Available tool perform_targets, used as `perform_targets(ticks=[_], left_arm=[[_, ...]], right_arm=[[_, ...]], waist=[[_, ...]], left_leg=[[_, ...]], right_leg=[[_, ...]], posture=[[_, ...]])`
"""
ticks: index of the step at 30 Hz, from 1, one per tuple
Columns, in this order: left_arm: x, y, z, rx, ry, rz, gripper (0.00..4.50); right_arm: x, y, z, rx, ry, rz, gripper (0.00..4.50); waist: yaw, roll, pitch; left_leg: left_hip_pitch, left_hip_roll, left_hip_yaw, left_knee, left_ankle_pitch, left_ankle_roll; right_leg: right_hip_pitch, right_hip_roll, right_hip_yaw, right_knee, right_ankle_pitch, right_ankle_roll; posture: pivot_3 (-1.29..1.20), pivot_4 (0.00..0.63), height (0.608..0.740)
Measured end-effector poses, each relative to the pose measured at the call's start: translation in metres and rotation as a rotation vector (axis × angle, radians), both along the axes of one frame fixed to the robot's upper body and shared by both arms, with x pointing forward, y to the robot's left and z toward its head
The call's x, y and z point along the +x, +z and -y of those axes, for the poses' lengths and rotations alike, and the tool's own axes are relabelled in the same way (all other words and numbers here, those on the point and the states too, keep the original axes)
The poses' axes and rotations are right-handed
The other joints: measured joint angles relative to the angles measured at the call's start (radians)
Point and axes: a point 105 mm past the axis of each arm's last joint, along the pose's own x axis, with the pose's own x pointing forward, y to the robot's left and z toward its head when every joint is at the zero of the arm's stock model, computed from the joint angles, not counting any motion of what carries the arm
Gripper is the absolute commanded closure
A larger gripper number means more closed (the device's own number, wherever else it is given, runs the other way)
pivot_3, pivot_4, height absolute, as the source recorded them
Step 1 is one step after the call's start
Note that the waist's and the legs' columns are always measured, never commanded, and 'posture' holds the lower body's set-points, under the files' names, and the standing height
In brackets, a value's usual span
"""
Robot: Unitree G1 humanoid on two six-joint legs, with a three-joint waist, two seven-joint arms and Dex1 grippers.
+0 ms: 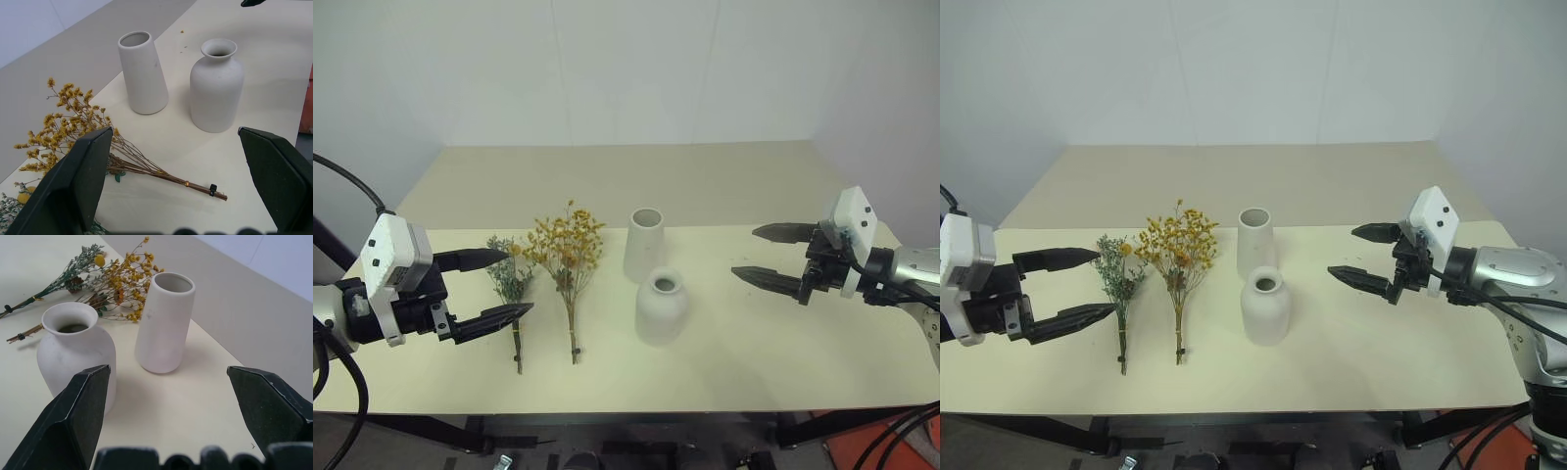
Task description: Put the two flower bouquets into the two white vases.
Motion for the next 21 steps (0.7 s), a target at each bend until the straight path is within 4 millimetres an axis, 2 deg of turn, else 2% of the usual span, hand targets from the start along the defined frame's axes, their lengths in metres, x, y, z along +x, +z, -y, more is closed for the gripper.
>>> perform_targets(ticks=[10,16,21], left_arm=[[0.003,-0.006,-0.005,-0.002,0.048,-0.078,0.0],[0.007,-0.01,-0.015,0.062,0.16,-0.204,0.0],[0.031,0.004,-0.028,0.047,0.351,-0.276,0.0]], right_arm=[[-0.002,0.005,-0.003,-0.001,0.036,0.009,0.02],[-0.002,0.005,-0.003,-0.001,0.04,0.009,0.02],[-0.003,0.008,-0.005,-0.004,0.045,0.02,0.02]], waist=[[0.0,0.0,0.0],[0.0,0.0,0.0],[0.003,-0.001,0.0]], left_leg=[[0.0,0.0,0.0,0.0,0.0,0.0],[0.0,0.0,0.0,0.0,0.0,0.0],[0.002,0.0,0.0,0.001,0.0,0.0]], right_leg=[[0.0,0.0,0.0,0.0,0.0,0.0],[0.0,0.001,0.0,0.0,-0.001,0.002],[0.002,0.002,0.0,0.001,-0.001,0.003]], posture=[[0.0,0.15,0.74],[0.0,0.15,0.74],[0.0,0.15,0.74]])
